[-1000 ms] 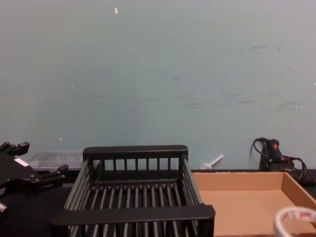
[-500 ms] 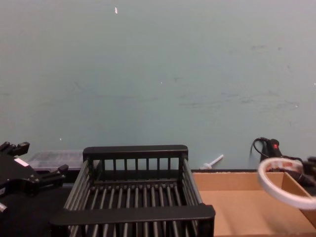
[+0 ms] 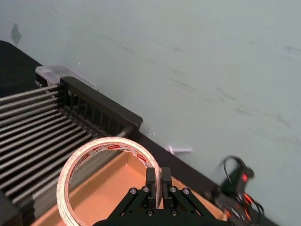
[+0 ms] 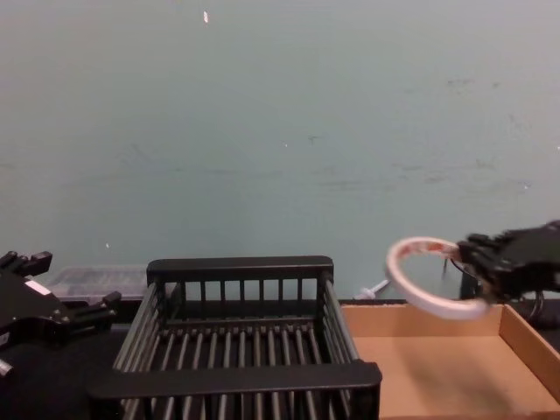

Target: Pick up the white tape and place it into the black box , Pick up the silver tape and place it into the brown box.

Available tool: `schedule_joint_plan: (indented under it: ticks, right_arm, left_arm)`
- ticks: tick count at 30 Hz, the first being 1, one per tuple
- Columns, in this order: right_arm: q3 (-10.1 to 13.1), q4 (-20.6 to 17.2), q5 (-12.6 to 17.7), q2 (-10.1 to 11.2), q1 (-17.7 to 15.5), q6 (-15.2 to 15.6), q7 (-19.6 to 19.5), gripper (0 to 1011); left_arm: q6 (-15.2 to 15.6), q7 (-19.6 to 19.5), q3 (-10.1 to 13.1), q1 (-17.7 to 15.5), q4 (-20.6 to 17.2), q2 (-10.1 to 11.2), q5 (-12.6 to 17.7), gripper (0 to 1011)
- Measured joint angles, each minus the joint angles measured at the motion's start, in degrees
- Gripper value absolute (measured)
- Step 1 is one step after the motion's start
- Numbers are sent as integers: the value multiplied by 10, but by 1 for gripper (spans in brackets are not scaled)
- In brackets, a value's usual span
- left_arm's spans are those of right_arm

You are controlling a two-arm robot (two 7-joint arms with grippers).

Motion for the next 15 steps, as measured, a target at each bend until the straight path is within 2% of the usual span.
schedule_joint_plan:
  ticks: [8,15]
  right_arm:
    - [-42,72,-33,-43,63,-37,11,79]
    - [-68,124,-54,-75,102,-62,13,79]
  left_arm:
    - [0,0,0,0,0,0,0,1001]
    - [0,0,0,0,0,0,0,1001]
